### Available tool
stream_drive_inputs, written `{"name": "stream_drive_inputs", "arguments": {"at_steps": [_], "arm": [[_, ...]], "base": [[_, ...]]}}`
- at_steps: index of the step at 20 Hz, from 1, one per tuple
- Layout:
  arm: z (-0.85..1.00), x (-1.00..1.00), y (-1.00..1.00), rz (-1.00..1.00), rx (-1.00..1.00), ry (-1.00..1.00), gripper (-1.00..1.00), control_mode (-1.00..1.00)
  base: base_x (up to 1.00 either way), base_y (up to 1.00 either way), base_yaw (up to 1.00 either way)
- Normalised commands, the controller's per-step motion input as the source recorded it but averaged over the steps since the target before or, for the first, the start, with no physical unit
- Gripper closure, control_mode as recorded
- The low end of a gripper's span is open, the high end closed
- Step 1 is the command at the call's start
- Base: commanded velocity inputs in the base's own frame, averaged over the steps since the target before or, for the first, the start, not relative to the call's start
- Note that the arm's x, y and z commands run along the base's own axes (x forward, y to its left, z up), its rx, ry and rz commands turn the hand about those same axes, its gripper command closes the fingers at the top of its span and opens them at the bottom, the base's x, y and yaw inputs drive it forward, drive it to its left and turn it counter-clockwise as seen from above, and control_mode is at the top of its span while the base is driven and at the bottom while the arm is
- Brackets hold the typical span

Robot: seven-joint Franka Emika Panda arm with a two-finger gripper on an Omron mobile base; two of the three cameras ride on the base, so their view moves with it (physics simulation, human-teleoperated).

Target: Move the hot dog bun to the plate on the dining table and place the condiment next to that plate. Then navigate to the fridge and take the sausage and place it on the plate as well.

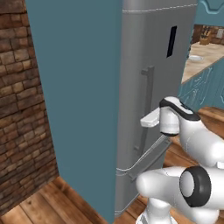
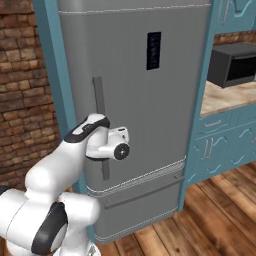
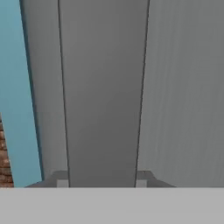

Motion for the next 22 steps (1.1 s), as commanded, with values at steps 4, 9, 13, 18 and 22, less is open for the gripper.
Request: {"name": "stream_drive_inputs", "arguments": {"at_steps": [4,9,13,18,22], "arm": [[0.18,-0.44,-0.95,-0.11,0.03,0.0,1.0,-1.0],[0.48,-0.44,-0.85,-0.17,0.0,0.03,1.0,-1.0],[0.58,-0.35,-0.77,-0.18,0.0,0.08,1.0,-1.0],[0.62,-0.24,-0.79,-0.12,0.0,0.06,1.0,-1.0],[0.72,-0.18,-0.76,-0.09,0.0,0.08,1.0,-1.0]], "base": [[0.0,0.0,0.0],[0.0,0.0,0.0],[0.0,0.0,0.0],[0.0,0.0,0.0],[0.0,0.0,0.0]]}}
